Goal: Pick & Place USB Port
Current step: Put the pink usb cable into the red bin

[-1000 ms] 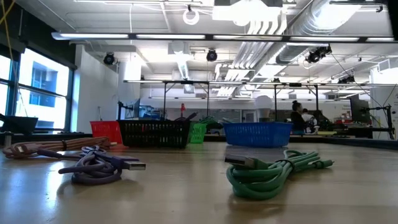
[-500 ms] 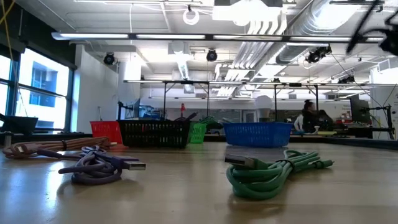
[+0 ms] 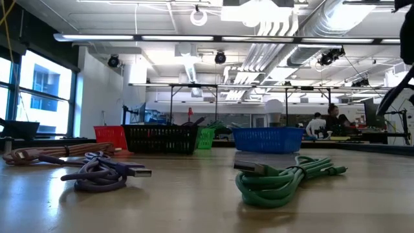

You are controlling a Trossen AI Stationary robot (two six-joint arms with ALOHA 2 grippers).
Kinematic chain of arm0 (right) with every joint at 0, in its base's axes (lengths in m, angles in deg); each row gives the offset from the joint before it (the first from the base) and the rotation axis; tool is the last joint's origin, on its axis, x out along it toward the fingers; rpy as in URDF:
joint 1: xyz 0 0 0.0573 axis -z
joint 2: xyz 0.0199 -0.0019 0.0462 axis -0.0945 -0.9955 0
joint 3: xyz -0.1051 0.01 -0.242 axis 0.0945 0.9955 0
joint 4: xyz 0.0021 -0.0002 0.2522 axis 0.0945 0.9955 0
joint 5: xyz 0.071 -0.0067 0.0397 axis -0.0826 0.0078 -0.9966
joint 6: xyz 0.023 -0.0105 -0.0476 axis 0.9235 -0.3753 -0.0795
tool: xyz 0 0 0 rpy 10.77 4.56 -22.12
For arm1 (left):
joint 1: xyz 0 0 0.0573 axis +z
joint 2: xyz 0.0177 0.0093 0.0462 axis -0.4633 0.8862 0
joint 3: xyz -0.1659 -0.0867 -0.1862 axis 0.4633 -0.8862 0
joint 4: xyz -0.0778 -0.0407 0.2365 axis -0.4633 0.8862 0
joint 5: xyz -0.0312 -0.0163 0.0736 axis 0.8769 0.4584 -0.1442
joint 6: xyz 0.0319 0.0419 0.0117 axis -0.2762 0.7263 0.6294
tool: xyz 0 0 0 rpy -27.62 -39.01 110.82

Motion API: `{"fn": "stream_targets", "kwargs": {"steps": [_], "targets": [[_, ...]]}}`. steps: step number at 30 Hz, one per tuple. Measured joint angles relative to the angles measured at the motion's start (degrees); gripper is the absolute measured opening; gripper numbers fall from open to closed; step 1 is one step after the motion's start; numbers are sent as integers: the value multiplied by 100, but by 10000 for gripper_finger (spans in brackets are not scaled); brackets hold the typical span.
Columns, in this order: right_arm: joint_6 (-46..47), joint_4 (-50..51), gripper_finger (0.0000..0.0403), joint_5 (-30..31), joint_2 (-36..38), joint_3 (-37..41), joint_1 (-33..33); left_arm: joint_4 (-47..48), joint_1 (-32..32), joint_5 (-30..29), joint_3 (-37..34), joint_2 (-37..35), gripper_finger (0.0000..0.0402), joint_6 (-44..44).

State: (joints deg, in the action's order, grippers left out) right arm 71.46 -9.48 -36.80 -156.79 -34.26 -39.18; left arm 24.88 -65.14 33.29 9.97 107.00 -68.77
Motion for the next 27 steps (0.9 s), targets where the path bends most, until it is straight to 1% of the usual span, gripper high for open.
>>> {"fn": "stream_targets", "kwargs": {"steps": [7,19,24,27], "targets": [[3,-891,255,-57,2,384,0,-38,0,4,0,0,138,-35],[103,-1728,253,-239,55,892,13,-31,0,25,0,0,138,-125],[99,-1839,234,-234,48,897,11,-140,2,221,-173,-4,138,-127],[116,-1885,206,-243,30,870,9,-229,2,385,-322,-4,138,-127]]}}
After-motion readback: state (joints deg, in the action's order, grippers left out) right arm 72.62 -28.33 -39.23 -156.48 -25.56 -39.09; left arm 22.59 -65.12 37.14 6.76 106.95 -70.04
